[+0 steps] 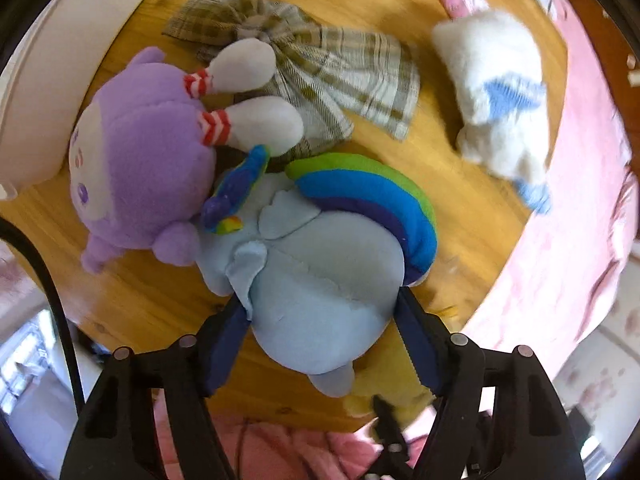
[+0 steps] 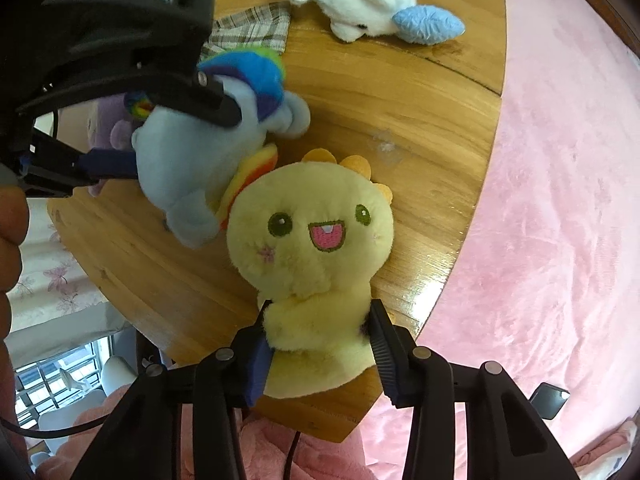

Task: Organize objects
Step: 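Grasp the blue unicorn plush with the left tool while the right tool grasps the yellow chick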

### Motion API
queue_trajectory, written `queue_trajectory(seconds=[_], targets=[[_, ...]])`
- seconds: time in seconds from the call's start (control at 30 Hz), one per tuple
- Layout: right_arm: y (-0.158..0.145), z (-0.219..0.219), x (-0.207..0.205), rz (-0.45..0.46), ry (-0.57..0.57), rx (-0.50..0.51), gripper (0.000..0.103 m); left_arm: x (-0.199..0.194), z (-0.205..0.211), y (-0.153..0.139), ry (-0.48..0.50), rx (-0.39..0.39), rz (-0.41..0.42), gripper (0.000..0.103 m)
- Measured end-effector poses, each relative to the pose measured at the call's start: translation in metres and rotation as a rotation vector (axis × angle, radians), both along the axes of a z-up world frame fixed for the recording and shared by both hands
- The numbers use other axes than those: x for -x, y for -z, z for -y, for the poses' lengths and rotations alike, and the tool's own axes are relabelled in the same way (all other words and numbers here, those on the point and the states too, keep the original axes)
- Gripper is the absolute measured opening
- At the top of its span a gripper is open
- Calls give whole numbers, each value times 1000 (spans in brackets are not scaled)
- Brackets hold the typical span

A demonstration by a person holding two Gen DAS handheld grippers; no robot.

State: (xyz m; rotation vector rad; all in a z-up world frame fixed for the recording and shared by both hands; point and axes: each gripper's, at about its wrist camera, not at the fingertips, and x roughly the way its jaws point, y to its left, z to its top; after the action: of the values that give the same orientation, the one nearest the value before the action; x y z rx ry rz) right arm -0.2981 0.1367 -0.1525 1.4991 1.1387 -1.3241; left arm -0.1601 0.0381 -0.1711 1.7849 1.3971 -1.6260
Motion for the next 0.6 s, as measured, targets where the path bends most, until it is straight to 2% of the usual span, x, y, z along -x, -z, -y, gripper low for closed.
queue_trajectory(seconds=[0.3, 0.5, 0.6], targets=[[-33, 2, 20, -51, 48, 64, 45, -22, -8, -5, 85, -21, 30, 74], [-53, -1, 32, -70, 68, 117, 45, -47, -12, -20, 145, 13, 27, 74], [-48, -3, 16, -70, 72, 139, 45, -59, -14, -30, 187, 31, 5, 74]])
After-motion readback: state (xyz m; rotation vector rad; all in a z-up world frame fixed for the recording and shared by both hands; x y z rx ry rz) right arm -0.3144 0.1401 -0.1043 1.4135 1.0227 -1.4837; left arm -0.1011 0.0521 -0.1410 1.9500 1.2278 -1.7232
